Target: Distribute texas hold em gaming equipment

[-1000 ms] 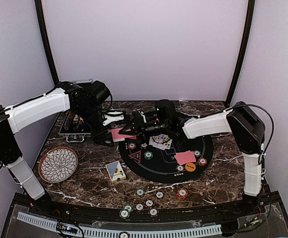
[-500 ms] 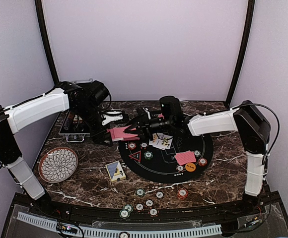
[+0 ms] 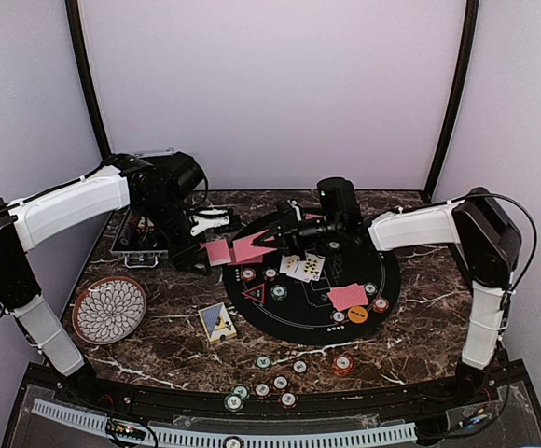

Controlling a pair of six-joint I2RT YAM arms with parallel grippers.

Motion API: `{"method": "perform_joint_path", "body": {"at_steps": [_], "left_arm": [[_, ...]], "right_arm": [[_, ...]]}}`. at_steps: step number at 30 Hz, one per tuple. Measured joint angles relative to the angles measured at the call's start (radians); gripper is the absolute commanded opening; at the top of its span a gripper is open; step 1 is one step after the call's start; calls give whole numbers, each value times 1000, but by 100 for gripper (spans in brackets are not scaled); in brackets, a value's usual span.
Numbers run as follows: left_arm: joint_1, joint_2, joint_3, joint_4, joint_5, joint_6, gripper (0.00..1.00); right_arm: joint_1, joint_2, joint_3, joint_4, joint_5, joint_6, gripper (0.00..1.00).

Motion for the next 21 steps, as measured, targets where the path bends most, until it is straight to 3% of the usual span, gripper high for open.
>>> {"method": "perform_joint_path", "body": {"at_steps": [5,14,21], "left_arm": [[0,0,0,0,0,0,0],[4,0,0,0,2,0,0],[5,0,0,0,3,0,0]], "right_arm": [[-87,-47,-35,-83,5,-71,0],[-301,-70,-39,-387,110,-354,0],[-330,35,0,-519,179,-499,0]]}}
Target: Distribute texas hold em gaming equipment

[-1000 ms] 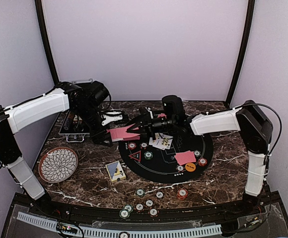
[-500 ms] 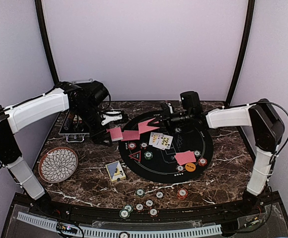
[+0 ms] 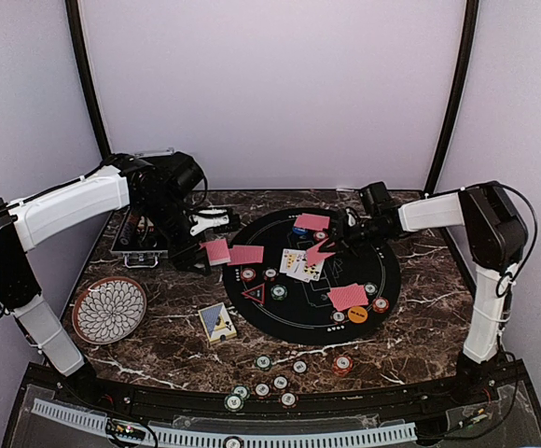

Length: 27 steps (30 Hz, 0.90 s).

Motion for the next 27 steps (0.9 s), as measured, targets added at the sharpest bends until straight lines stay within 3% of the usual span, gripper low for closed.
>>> {"method": "perform_joint_path", "body": {"at_steps": [6,17,27], "left_arm": [[0,0,0,0,2,0,0],[0,0,0,0,3,0,0],[0,0,0,0,10,0,0]], "right_arm": [[0,84,39,-43,23,-43,0],[0,99,93,-135,104,-127,37],[3,73,114,-245,238,-206,45]]}}
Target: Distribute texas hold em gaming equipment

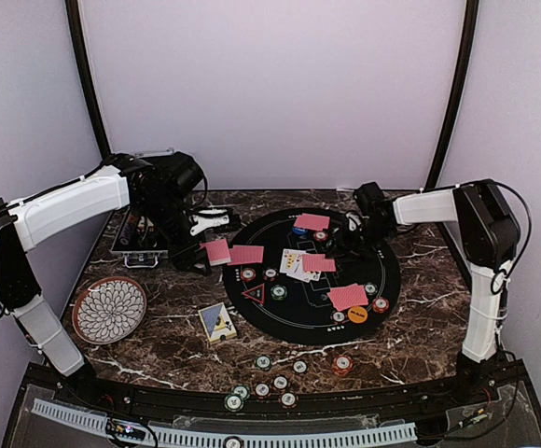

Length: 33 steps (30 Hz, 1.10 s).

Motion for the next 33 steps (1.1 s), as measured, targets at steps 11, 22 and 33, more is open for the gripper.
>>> {"method": "perform_joint_path", "body": {"at_steps": [11,22,33], "left_arm": [[0,0,0,0,5,0,0],[0,0,0,0,9,0,0],[0,0,0,0,11,0,0]], "right_arm": [[47,-146,-2,-26,47,43,65],[289,-196,-44,418,-241,372,76],[381,-102,-38,652,-333,562,75]]}}
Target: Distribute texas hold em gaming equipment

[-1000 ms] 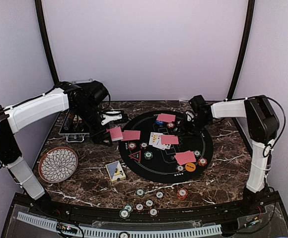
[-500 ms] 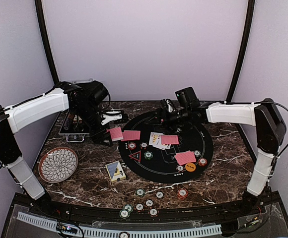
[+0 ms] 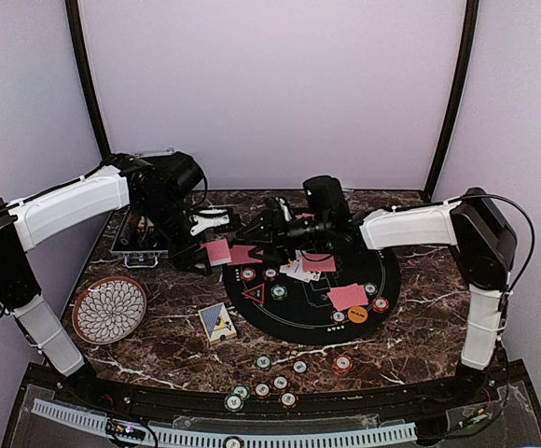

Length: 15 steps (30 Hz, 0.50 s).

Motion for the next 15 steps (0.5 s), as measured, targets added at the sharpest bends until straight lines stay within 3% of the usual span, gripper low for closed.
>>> {"method": "perform_joint_path", "body": {"at_steps": [15], "left_arm": [[0,0,0,0,1,0,0]], "right_arm": [[71,122,93,129,-35,114,72]]}}
